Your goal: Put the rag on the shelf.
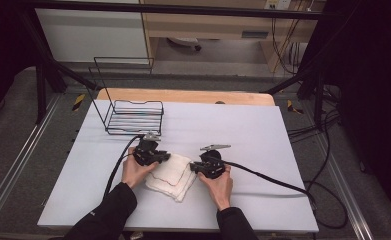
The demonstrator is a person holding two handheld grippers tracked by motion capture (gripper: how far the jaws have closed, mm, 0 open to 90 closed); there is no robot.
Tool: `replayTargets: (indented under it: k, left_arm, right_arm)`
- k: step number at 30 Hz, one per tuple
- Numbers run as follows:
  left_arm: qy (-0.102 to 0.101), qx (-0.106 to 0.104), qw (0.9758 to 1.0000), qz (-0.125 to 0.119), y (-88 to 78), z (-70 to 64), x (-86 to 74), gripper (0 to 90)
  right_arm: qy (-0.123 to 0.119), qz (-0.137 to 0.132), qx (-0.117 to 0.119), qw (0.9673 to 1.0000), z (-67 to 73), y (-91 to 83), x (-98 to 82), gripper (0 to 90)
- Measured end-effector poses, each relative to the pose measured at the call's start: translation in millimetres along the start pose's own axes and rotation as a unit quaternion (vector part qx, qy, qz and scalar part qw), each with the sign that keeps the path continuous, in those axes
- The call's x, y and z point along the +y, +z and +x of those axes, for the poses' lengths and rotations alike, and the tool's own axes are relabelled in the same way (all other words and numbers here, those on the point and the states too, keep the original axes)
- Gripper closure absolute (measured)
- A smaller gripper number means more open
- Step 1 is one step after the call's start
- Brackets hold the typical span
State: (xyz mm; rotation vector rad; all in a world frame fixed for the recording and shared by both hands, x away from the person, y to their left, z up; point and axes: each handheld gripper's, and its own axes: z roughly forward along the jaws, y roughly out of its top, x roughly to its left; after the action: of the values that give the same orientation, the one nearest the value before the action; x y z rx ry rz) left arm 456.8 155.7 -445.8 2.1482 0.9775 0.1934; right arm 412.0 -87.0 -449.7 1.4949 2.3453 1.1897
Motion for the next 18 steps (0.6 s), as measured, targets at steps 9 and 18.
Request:
replayTargets:
  k: [9, 18]
  left_arm:
    - [-0.011, -0.006, 0.9998, -0.018, -12.8, 2.2, 2.6, 81.7]
    - [-0.003, -0.009, 0.9983, -0.058, -38.5, -1.3, 7.0, 81.8]
  right_arm:
    - [-0.004, -0.034, 0.022, 0.9992, 3.9, -12.8, 3.7, 81.7]
    - [-0.026, -0.073, 0.046, 0.996, 9.4, -29.5, 8.2, 82.1]
